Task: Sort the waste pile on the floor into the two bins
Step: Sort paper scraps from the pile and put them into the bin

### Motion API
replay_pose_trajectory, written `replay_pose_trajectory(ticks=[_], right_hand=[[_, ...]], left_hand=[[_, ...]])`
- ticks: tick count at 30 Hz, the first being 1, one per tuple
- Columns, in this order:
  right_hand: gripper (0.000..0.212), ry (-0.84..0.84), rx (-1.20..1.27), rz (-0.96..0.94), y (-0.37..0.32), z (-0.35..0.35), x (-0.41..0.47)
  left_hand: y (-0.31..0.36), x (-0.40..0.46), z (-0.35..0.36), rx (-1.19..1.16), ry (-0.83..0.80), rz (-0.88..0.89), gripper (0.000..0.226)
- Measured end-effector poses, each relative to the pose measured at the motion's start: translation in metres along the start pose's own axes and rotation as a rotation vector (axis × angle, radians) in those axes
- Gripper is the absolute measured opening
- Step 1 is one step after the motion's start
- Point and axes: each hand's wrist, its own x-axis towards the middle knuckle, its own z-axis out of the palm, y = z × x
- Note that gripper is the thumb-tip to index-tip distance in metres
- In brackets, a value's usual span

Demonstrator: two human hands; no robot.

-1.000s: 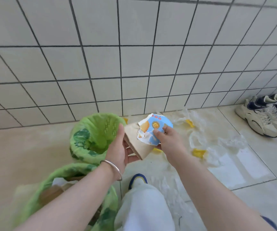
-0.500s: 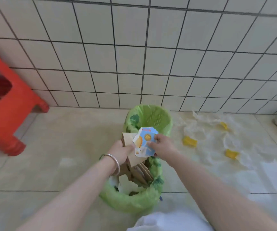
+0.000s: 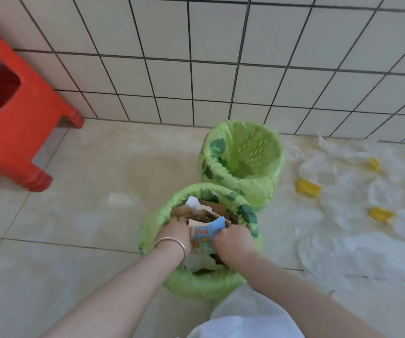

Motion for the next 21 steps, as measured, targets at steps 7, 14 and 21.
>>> replay_pose_trajectory(ticks=[7, 14, 21], right_hand=[[0.026, -0.036, 0.036, 0.057, 0.001, 0.015, 0.006], [0.03, 0.192, 0.411, 0.217, 0.022, -0.006, -0.034], [0.03, 0.481, 1.022, 0.592, 0.061, 0.009, -0.102]], left_hand=[[0.013, 0.006, 0.007, 0.108, -0.044, -0.07, 0.05], [0.044, -0.035, -0.051, 0.36, 0.1, 0.082, 0.072], [0.155, -0.077, -0.058, 0.414, 0.271, 0.439, 0.048]])
